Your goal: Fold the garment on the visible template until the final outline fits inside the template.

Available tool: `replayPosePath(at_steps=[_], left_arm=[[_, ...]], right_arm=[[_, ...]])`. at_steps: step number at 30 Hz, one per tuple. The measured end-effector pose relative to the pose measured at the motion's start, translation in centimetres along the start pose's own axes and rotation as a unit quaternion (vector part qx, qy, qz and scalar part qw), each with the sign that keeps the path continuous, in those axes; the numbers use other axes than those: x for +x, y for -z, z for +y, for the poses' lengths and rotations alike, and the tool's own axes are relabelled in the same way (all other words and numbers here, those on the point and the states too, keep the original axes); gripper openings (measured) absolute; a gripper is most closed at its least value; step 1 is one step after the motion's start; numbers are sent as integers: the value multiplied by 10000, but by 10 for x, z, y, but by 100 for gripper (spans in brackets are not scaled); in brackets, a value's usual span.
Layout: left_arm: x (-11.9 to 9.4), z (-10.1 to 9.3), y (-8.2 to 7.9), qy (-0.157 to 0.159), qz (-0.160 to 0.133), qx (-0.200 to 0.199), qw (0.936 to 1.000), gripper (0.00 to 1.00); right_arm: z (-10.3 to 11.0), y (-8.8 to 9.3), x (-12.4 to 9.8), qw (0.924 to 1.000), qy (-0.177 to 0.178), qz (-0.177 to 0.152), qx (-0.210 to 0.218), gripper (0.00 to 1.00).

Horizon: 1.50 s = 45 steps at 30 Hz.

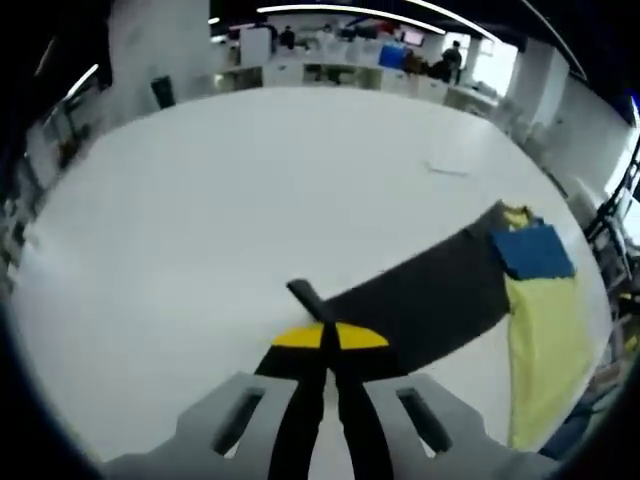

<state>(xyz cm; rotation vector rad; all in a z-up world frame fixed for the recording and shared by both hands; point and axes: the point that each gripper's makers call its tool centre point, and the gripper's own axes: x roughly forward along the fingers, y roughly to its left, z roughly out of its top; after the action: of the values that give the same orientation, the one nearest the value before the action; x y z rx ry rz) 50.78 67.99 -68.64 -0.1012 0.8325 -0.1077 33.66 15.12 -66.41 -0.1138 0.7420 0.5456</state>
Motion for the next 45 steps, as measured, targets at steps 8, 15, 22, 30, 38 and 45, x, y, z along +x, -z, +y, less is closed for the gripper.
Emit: replayPosePath(at_steps=[8, 15, 22, 30, 38, 45], left_arm=[[-3, -12, -12, 64, -124, 83, 9999, 0], [-5, -27, -18, 174, -206, 137, 9995, 0], [-7, -40, -26, 277, -278, 261, 9989, 0], [-5, -56, -38, 393, -388, 314, 9980, 0], [-6, -77, -54, 553, -532, 468, 9960, 0], [-4, -94, -64, 670, -595, 627, 9940, 0]], right_arm=[[0, 3, -2, 10000, 26, -28, 81, 100], [-1, 5, -3, 9999, 34, -65, 116, 100], [0, 7, -4, 9999, 24, -84, 147, 100], [0, 9, -5, 9998, 10, -131, 174, 100], [-1, 15, -7, 9997, 35, -122, 227, 100], [0, 15, -8, 9996, 23, -135, 227, 100]])
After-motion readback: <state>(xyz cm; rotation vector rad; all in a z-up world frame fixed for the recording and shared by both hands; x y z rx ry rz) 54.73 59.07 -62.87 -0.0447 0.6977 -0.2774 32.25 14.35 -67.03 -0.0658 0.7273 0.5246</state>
